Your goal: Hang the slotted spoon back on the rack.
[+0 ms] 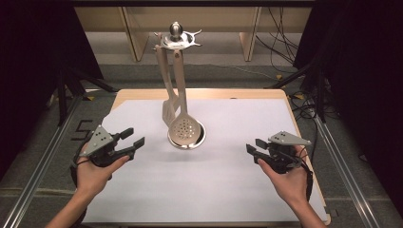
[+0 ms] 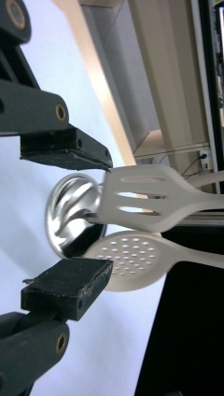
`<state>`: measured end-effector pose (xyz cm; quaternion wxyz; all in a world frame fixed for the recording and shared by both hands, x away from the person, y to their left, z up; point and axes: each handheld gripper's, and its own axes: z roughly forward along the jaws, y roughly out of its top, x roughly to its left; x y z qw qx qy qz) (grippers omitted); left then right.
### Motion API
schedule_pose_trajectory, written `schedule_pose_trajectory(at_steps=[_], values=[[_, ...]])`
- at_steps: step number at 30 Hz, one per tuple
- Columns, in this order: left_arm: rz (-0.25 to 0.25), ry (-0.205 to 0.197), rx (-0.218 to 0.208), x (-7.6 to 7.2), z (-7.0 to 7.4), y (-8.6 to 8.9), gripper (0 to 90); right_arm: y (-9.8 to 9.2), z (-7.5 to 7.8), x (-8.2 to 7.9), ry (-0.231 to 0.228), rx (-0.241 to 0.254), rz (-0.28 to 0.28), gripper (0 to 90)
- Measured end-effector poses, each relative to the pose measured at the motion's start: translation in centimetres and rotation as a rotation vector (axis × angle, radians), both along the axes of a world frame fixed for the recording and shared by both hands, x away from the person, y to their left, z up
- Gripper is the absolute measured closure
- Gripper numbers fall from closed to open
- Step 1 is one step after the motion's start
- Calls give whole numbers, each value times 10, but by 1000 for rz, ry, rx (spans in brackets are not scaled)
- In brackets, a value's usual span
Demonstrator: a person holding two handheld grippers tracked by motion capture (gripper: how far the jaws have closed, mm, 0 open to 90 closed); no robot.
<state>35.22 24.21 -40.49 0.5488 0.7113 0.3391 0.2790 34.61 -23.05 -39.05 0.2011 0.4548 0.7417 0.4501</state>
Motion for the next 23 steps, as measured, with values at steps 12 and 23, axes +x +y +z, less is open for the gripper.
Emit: schedule_pose_trajectory(at_steps=[12,23], values=[[61,24,-27,-13,-29,-2,443,-2,-8,0,7,-17,5,570],[60,36,47,-11,-42,-8,450,-7,-22,-1,42,1,-19,564]])
